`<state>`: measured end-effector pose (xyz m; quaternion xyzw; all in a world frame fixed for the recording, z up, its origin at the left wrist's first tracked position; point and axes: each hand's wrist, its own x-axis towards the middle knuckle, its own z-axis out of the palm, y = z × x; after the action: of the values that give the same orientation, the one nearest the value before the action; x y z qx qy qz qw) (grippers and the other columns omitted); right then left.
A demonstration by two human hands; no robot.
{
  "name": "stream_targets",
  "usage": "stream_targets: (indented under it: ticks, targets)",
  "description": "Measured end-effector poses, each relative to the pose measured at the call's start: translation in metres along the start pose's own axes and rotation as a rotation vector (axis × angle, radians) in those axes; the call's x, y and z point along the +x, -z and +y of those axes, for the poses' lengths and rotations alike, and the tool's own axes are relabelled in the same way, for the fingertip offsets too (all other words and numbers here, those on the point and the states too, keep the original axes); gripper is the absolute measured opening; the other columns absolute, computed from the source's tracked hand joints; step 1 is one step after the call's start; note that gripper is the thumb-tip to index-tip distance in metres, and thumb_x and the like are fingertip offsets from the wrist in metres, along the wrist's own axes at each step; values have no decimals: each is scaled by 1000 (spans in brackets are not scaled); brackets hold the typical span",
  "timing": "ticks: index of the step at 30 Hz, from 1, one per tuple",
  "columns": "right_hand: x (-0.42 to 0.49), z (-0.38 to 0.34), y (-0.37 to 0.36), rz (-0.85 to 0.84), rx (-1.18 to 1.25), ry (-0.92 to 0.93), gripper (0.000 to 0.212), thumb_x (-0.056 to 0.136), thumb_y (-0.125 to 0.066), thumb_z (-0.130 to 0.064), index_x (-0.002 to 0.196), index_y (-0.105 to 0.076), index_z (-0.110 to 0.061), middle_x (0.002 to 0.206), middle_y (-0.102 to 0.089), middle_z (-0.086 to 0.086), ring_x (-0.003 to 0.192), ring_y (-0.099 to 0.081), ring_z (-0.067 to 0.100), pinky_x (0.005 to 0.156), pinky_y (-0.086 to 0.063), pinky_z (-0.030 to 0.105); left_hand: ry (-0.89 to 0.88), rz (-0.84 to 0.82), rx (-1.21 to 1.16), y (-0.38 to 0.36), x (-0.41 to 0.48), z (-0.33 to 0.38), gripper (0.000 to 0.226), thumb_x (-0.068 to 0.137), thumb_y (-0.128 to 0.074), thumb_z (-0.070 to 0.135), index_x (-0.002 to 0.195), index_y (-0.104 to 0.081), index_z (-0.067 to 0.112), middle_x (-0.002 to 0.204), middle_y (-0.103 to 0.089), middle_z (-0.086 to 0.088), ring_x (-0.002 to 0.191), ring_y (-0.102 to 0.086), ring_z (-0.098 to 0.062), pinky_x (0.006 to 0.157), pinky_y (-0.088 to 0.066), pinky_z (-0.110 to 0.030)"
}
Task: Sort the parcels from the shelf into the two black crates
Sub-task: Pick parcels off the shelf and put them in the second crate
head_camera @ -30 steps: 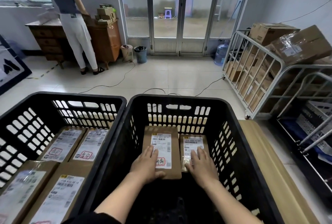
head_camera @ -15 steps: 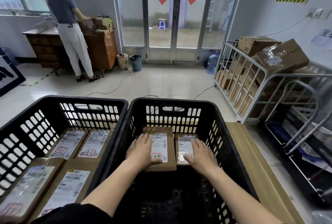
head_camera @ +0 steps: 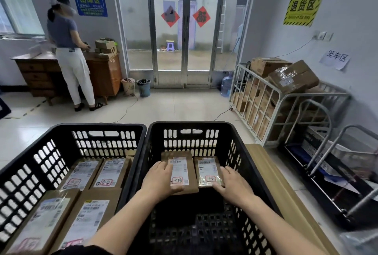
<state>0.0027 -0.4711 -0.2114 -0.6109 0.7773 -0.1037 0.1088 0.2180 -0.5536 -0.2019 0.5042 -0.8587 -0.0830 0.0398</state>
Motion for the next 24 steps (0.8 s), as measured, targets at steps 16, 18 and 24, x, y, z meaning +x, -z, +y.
stream_targets:
  ticks: [16, 18, 24]
  targets:
    - [-156, -52, 33, 157, -58, -231, 74, 88, -52, -47, 146, -22, -14, 151, -28, 7, 138, -28, 22, 112, -28, 36, -314, -10, 27, 38, -95, 13, 72, 78, -57, 62, 134, -39, 19, 135, -46, -5, 127, -39, -23, 108, -33, -34]
    - [-180, -56, 37, 189, -63, -263, 73, 87, -53, -46, 146, -23, -14, 150, -30, 6, 137, -30, 22, 111, -29, 35, -361, -22, -2, 40, -108, 20, 72, 79, -58, 60, 135, -37, 19, 137, -45, -6, 129, -39, -23, 108, -34, -35]
    - [-253, -57, 45, 228, -75, -393, 72, 87, -53, -46, 145, -23, -14, 148, -31, 5, 134, -33, 24, 107, -34, 36, -493, -20, -54, 48, -141, 52, 73, 81, -59, 55, 138, -35, 18, 139, -43, -8, 130, -38, -25, 107, -34, -37]
